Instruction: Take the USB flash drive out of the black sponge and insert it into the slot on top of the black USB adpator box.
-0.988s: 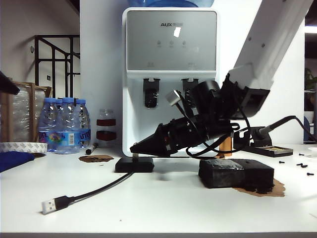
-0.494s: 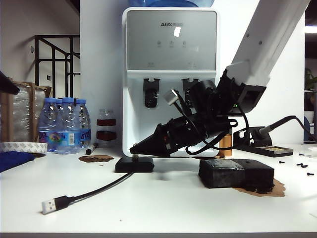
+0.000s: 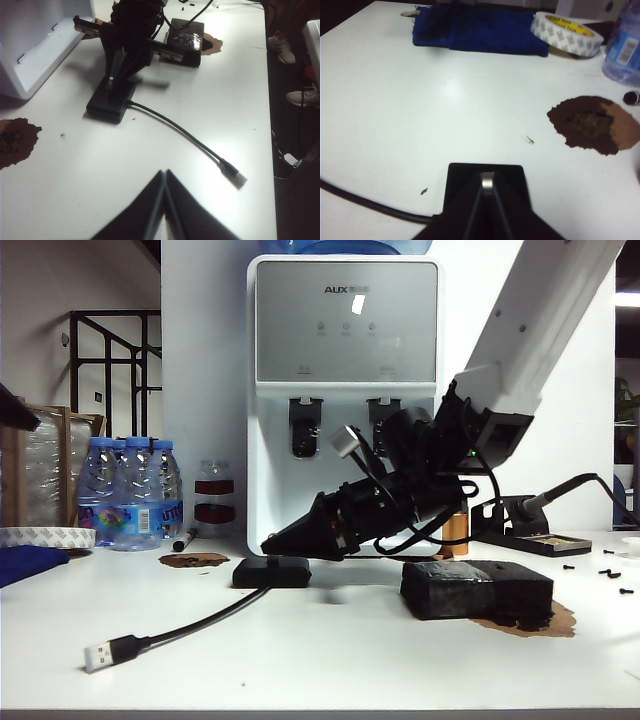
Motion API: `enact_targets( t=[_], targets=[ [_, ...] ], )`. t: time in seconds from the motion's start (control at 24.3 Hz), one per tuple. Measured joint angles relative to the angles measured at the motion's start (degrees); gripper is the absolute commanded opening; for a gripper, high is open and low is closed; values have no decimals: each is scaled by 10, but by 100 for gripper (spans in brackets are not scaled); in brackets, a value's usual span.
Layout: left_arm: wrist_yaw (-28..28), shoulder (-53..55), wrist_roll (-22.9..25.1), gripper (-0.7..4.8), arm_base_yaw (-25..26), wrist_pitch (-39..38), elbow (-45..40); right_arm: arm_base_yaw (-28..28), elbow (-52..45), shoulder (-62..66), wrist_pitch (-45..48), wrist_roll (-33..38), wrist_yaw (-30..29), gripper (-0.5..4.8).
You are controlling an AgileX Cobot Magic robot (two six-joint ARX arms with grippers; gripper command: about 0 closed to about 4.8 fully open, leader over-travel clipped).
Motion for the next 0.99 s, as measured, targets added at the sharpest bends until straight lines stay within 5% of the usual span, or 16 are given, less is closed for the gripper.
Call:
enact_targets(
  t=[0.33,0.49,0.99],
  targets=[
    [-12,0,0,-4,0,14,0,1,69,32,-99,-5,-10,-3],
    [-12,3,0,-4,0,15,0,1,83,40,-145,-68,-5,-3],
    [-12,4,0,-4,-1,15,0,0,49,39,-82,-87,-10,-3]
  ],
)
